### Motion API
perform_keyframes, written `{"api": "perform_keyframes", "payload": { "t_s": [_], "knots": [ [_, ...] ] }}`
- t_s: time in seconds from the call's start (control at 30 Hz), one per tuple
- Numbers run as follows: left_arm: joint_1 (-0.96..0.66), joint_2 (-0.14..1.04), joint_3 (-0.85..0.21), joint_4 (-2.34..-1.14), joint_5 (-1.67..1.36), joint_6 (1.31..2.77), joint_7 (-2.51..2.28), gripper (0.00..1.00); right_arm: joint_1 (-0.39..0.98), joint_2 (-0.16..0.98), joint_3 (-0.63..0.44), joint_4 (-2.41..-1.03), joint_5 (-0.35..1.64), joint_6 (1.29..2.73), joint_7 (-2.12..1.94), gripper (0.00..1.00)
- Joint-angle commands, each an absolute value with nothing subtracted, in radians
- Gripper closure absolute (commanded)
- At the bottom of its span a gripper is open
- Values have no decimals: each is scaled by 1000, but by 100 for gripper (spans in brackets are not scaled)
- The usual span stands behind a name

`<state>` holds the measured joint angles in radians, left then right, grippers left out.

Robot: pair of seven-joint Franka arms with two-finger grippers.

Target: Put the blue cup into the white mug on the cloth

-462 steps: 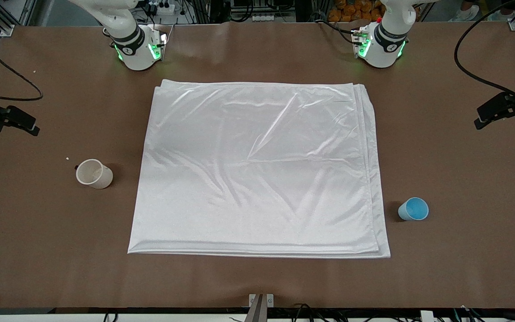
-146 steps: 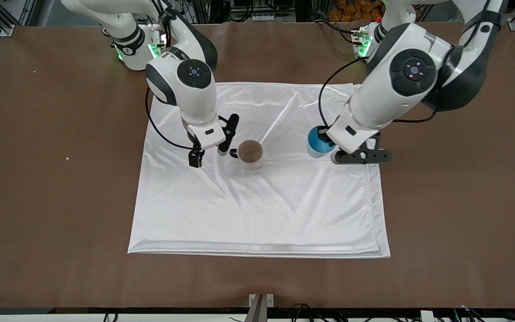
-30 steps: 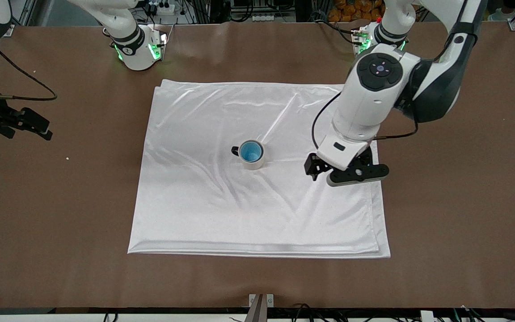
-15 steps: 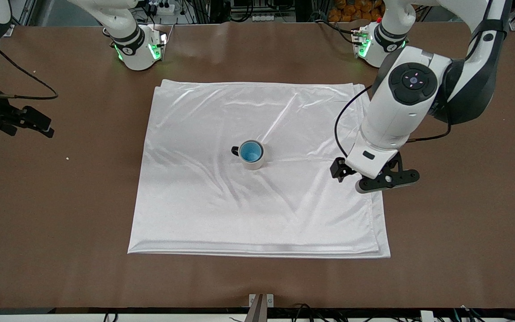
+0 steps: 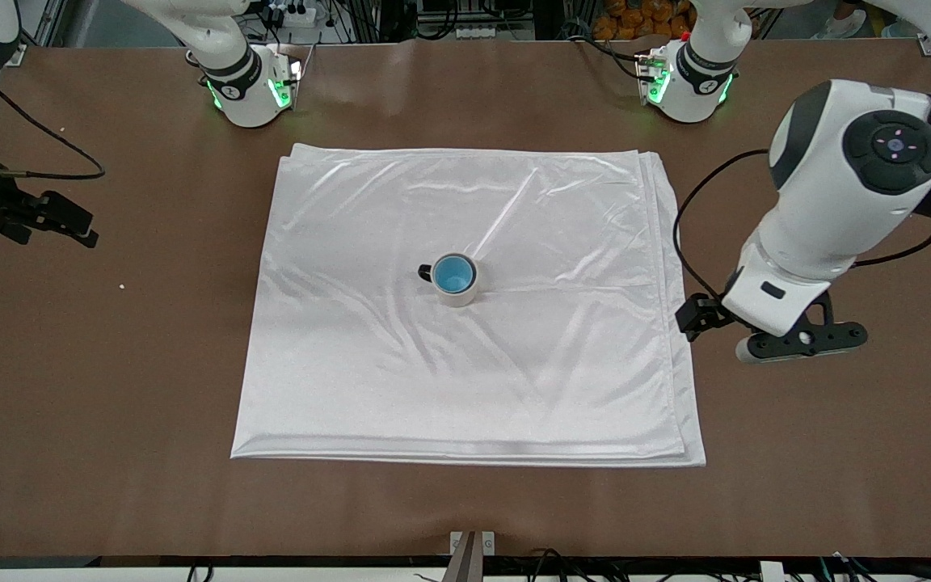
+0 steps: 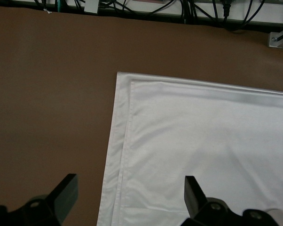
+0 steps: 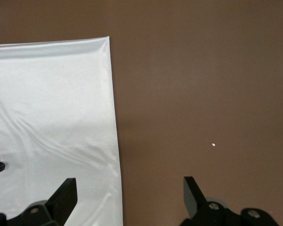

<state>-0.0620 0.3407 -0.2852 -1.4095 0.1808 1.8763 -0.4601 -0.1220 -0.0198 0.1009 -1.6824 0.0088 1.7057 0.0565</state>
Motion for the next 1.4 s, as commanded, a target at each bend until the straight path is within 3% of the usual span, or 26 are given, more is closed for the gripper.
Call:
{"api": "perform_keyframes", "payload": {
  "t_s": [0.0,0.53,0.77,1.37],
  "knots": [
    [-60,284,-221,-1433,103,1839,-379,0,-132,-21,107,-1664,17,1686,71,0],
    [-35,224,-120,-1447,51,1784,-268,0,-132,-21,107,-1664,17,1686,69,0],
    [-21,199,-114,-1457,35,1726,-265,0,-135,-21,106,-1657,3,1675,64,0],
    [12,101,-112,-1542,20,1733,-207,0,-135,-21,106,-1657,-3,1675,63,0]
  ]
}}
